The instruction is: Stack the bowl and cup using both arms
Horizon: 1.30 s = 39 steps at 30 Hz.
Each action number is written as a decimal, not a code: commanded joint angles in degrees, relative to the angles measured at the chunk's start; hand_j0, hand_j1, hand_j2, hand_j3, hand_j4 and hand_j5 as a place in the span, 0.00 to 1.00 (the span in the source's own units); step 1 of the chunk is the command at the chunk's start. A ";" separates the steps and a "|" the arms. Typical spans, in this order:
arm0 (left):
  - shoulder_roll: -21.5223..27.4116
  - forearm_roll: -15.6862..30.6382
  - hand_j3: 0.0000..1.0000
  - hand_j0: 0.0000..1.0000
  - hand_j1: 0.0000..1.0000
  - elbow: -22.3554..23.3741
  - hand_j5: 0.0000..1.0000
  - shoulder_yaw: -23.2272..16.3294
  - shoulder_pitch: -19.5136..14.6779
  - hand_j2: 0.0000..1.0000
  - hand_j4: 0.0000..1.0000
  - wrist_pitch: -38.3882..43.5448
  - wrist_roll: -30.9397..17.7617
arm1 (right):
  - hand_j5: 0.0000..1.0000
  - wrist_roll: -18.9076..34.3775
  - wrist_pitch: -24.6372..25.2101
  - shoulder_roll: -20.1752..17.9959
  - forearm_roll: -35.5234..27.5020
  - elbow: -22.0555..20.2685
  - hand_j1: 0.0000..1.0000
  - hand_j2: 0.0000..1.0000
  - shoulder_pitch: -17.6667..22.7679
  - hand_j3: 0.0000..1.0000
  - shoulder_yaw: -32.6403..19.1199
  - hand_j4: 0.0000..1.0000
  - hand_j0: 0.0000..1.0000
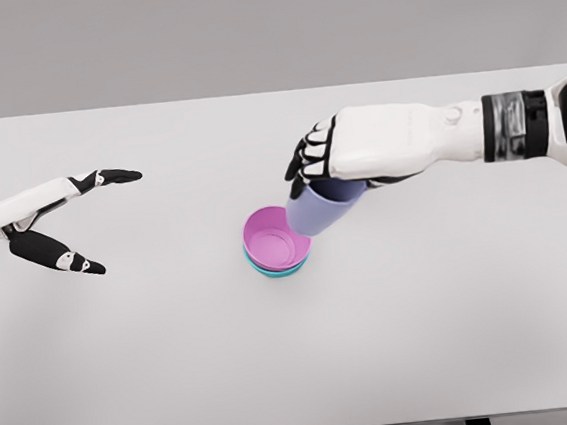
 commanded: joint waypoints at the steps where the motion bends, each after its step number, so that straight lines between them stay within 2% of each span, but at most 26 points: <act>1: 0.04 0.48 1.00 1.00 1.00 -0.02 1.00 0.04 0.00 1.00 1.00 0.13 0.01 | 0.60 0.02 0.21 0.88 -0.43 -0.06 0.60 0.60 0.00 0.60 0.40 0.60 0.60; 7: 0.04 0.48 1.00 1.00 1.00 -0.02 1.00 0.04 0.00 1.00 1.00 0.13 0.01 | 0.60 0.02 0.21 2.55 -0.43 0.03 0.60 0.60 0.00 0.60 1.54 0.60 0.60; 12: 0.04 0.48 1.00 1.00 1.00 0.07 1.00 0.04 0.00 1.00 1.00 0.13 0.01 | 0.60 0.02 0.21 5.71 0.01 1.78 0.60 0.60 -0.09 0.60 3.74 0.60 0.60; 18: 0.04 0.48 1.00 1.00 1.00 0.07 1.00 0.04 0.00 1.00 1.00 0.13 0.01 | 0.60 0.02 0.21 7.03 0.36 6.80 0.60 0.60 -0.35 0.60 4.36 0.60 0.60; 36: -0.13 0.48 1.00 1.00 1.00 -0.02 1.00 0.04 0.00 1.00 1.00 0.13 0.01 | 0.62 0.02 0.21 9.67 2.12 10.05 0.62 0.62 -0.44 0.62 4.88 0.62 0.62; 39: -0.13 0.39 1.00 1.00 1.00 -0.02 1.00 0.04 0.00 1.00 1.00 0.13 0.01 | 0.66 0.02 0.21 9.67 2.12 9.96 0.66 0.66 -0.44 0.66 4.88 0.66 0.66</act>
